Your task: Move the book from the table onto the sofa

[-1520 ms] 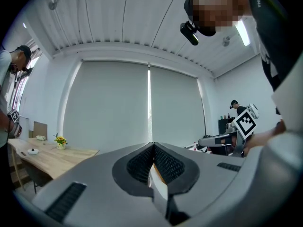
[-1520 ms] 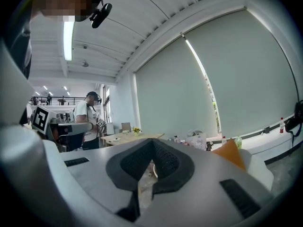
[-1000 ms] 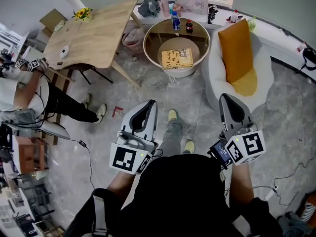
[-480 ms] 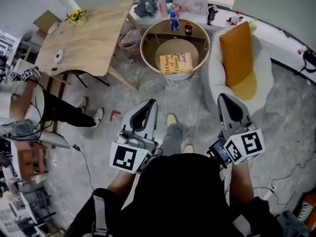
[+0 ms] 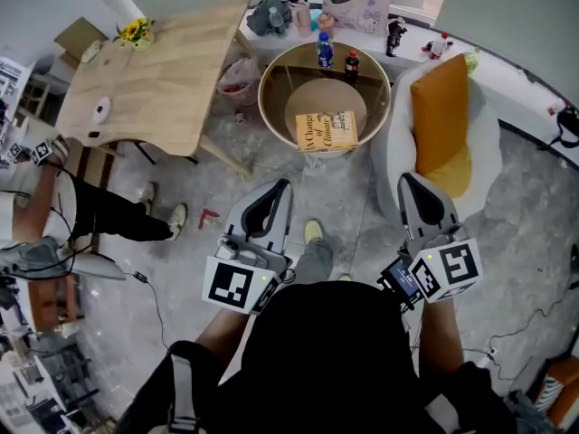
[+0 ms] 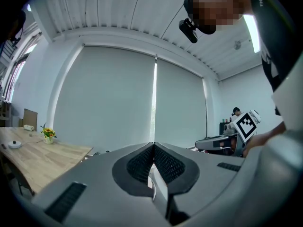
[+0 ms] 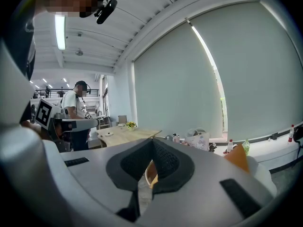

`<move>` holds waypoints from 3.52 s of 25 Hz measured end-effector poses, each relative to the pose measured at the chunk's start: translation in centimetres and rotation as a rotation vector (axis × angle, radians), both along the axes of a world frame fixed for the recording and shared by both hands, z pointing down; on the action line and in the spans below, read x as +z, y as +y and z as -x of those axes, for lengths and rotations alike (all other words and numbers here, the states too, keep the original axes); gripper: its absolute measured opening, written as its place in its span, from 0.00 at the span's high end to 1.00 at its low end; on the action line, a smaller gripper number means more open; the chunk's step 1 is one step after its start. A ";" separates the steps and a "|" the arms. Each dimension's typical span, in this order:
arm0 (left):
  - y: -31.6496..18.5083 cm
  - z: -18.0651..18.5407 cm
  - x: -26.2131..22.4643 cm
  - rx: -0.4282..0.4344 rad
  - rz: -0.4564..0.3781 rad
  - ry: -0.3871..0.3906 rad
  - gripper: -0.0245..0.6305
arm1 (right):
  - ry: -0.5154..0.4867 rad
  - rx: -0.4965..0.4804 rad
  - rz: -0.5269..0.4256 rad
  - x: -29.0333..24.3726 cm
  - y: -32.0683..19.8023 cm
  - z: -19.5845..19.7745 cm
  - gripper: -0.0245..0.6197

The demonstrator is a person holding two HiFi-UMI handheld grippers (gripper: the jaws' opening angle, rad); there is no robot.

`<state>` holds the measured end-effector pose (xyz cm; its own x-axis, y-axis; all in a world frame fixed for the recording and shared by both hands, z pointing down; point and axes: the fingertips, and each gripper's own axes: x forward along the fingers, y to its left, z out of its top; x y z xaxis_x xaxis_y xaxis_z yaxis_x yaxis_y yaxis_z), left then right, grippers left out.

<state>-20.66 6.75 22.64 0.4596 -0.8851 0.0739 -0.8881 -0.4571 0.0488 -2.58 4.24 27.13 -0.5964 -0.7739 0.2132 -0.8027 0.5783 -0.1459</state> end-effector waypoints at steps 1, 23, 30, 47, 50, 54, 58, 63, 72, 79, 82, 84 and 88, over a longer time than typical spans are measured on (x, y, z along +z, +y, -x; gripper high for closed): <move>-0.6 0.3 -0.1 0.000 -0.001 0.003 0.95 | 0.002 -0.001 0.003 0.1 -0.5 0.3 0.95; -10.2 8.0 1.4 -0.005 0.030 0.022 0.95 | 0.071 -0.017 0.033 1.1 -9.5 7.4 0.95; -11.9 9.1 2.5 0.025 0.038 0.024 0.95 | 0.106 -0.010 0.027 1.5 -11.2 8.8 0.95; -14.7 9.0 3.7 0.016 0.072 0.050 0.95 | 0.148 -0.029 0.030 1.6 -13.8 8.5 0.95; -15.7 8.5 4.3 0.010 0.090 0.025 0.95 | 0.157 -0.042 0.034 2.2 -15.3 7.9 0.95; -17.5 8.0 5.4 -0.025 0.114 0.001 0.95 | 0.160 -0.070 0.037 2.8 -18.1 6.9 0.95; -19.5 7.6 6.4 -0.064 0.144 -0.010 0.95 | 0.161 -0.108 0.041 3.6 -21.1 6.6 0.95; -21.5 7.4 9.1 -0.096 0.212 -0.005 0.95 | 0.211 -0.196 0.092 6.7 -23.5 6.5 0.95; -23.5 8.3 20.5 -0.165 0.412 -0.016 0.94 | 0.267 -0.317 0.144 13.3 -27.1 6.5 0.95; -24.3 10.4 33.8 -0.242 0.637 0.011 0.94 | 0.326 -0.414 0.166 19.9 -29.7 8.8 0.95; -24.7 11.0 39.4 -0.286 0.734 0.078 0.89 | 0.332 -0.454 0.183 22.3 -30.2 10.2 0.95; -24.8 11.1 42.9 -0.321 0.799 0.168 0.84 | 0.327 -0.477 0.192 23.9 -30.3 10.8 0.95; -25.5 10.8 50.3 -0.356 0.907 0.228 0.68 | 0.331 -0.489 0.230 27.9 -30.3 10.9 0.95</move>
